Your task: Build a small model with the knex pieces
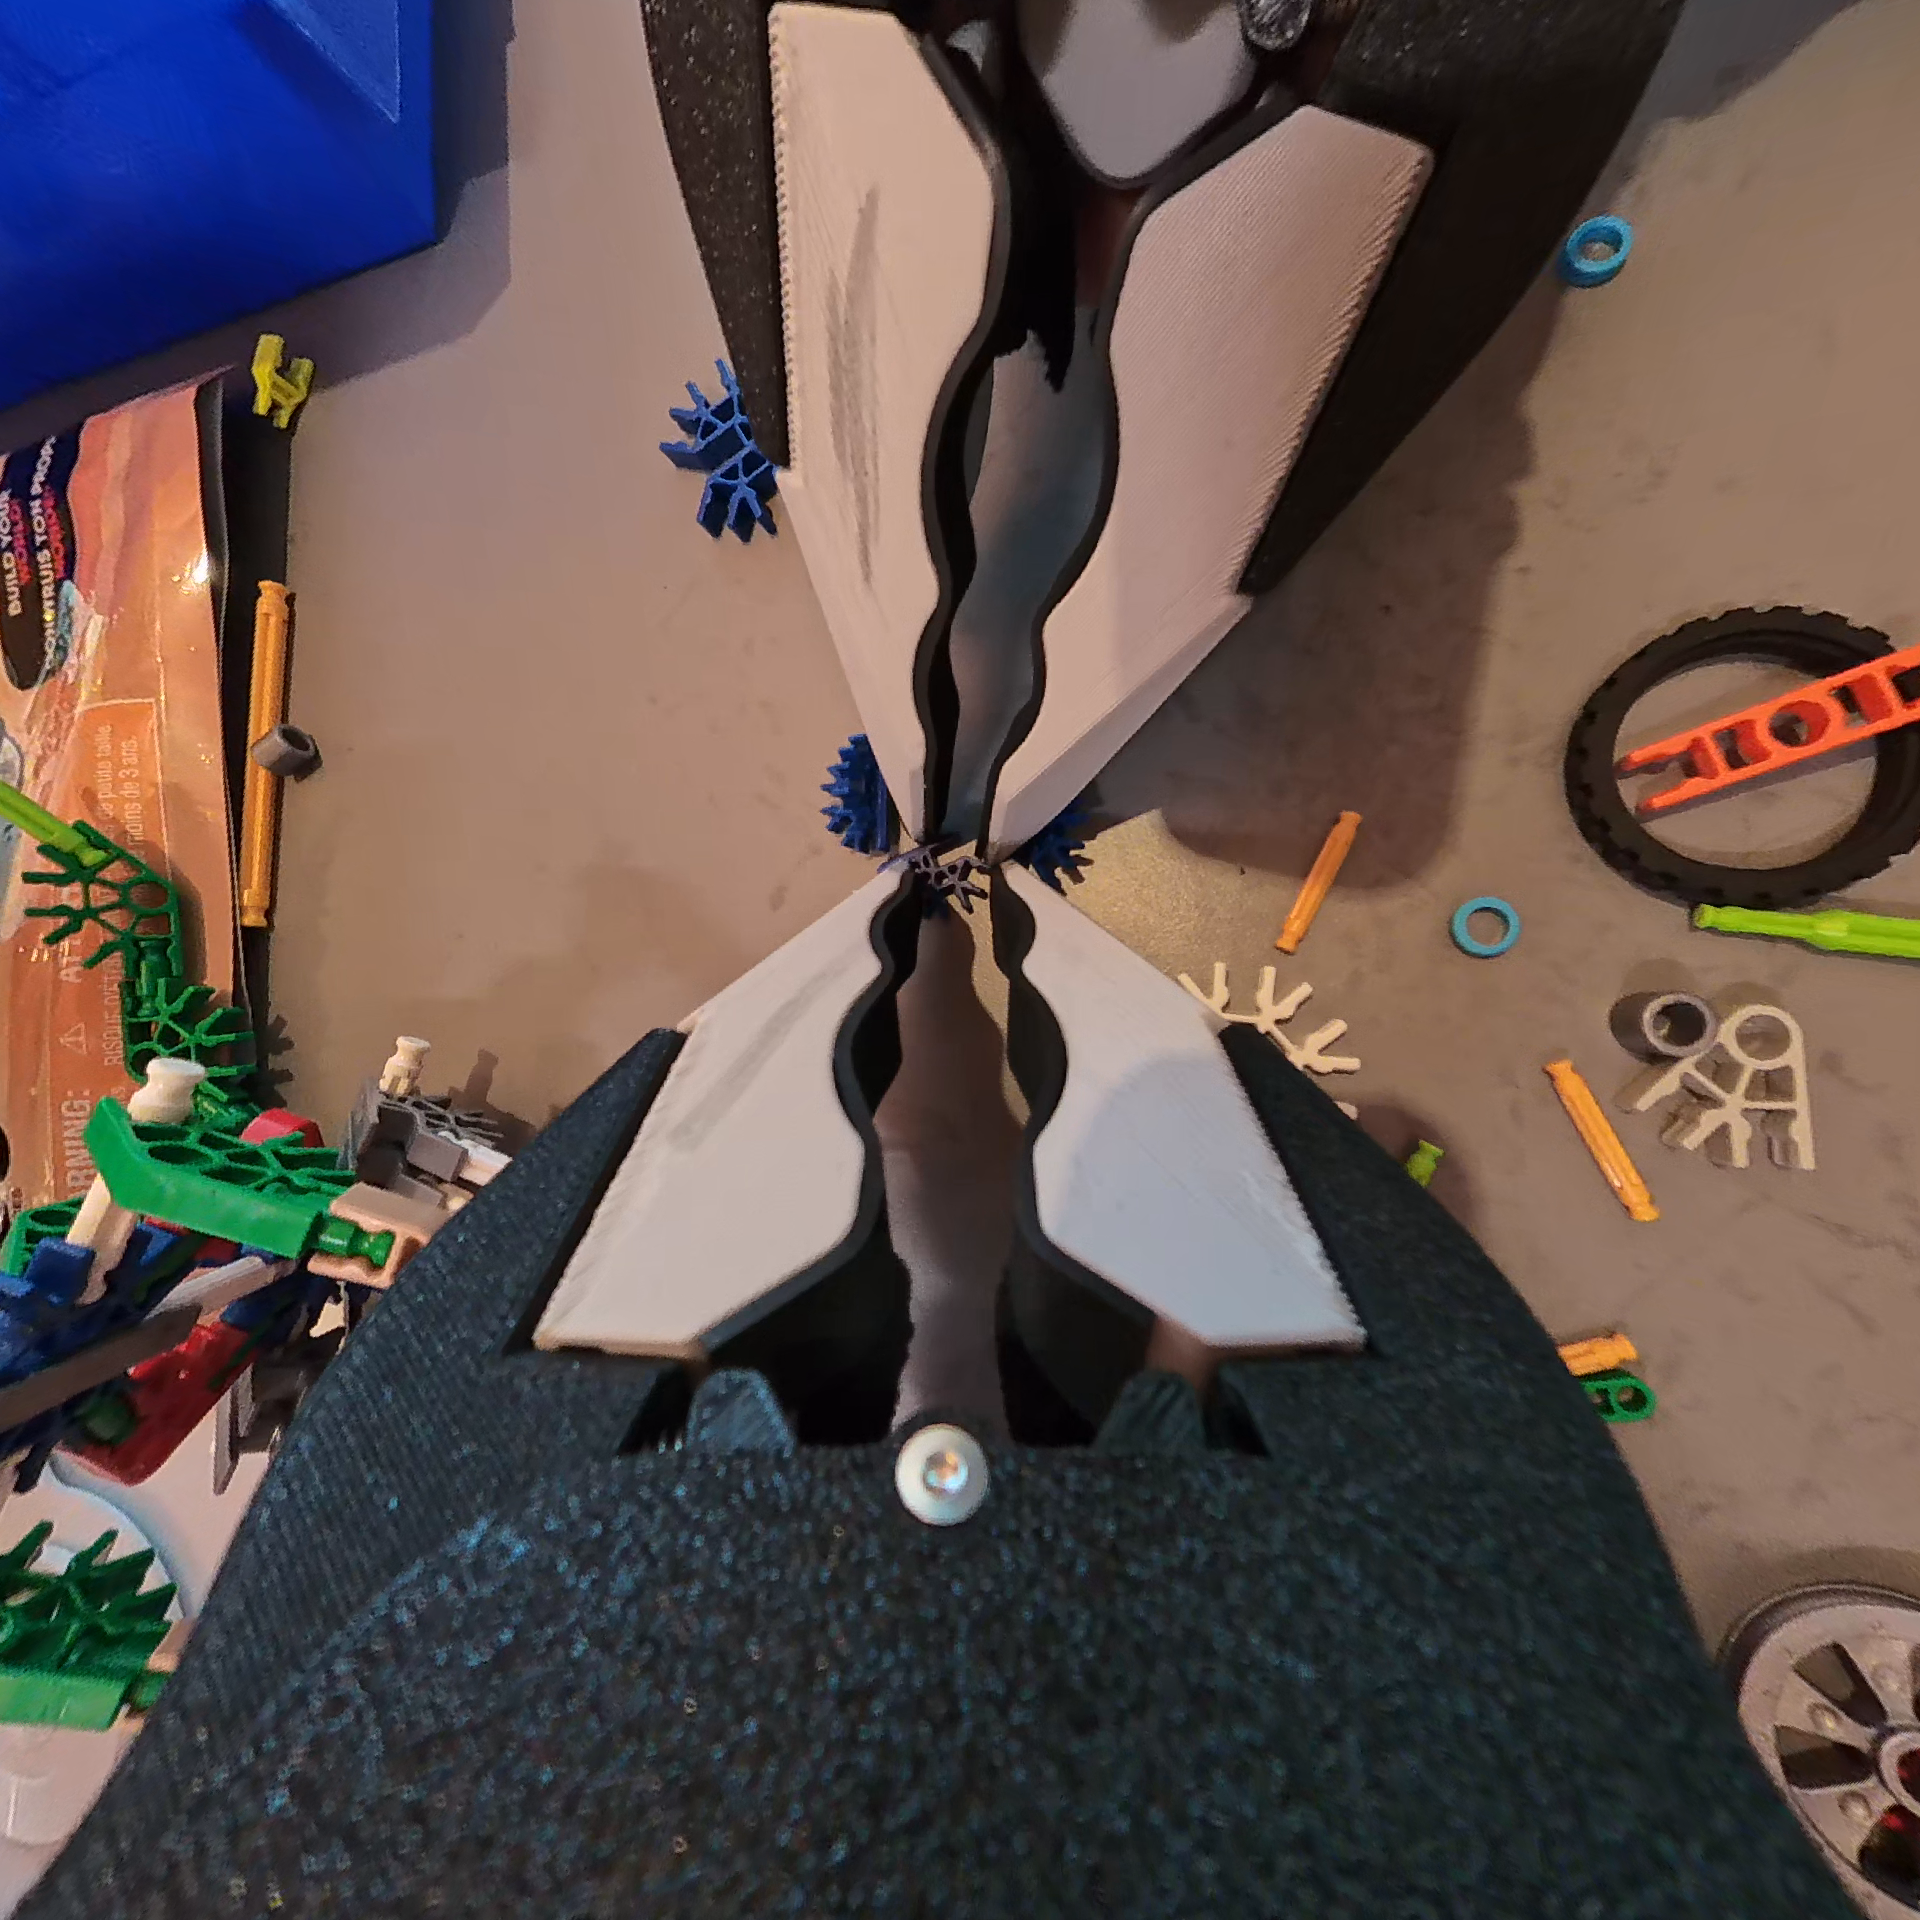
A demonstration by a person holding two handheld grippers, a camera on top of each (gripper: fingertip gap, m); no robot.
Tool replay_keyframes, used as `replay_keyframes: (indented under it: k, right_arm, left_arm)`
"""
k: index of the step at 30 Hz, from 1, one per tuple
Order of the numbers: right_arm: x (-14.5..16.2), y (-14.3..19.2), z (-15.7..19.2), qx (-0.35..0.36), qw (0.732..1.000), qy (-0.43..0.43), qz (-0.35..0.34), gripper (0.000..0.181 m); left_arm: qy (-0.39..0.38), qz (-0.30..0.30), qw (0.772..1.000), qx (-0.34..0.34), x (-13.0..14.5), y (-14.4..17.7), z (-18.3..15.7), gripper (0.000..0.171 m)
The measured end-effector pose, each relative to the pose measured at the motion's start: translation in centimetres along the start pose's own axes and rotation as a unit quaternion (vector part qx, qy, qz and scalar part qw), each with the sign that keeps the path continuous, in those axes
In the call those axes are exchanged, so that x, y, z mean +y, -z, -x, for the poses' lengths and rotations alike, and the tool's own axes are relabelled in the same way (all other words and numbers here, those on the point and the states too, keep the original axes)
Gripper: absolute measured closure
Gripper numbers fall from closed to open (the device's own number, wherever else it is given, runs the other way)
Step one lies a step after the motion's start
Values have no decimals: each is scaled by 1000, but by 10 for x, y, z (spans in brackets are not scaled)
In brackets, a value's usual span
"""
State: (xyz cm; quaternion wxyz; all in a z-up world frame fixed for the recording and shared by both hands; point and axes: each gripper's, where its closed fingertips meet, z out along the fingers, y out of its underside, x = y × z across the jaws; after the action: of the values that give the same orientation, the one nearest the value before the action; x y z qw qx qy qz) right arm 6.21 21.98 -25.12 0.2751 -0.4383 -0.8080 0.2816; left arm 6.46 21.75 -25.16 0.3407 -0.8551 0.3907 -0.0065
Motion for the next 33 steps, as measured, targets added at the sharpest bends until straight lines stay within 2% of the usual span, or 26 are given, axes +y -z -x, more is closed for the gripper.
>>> replay_keyframes:
  k: [21, 33]
  right_arm:
    - [1, 0, -3, 3, 1000, -4, -3, 174]
    - [2, 1, -2, -1, 1000, -9, -1, 174]
  left_arm:
    - [6, -15, 1000, 16, -8, -4, -7, 162]
    - [18, -10, 1000, 10, 2, 2, 3, 158]
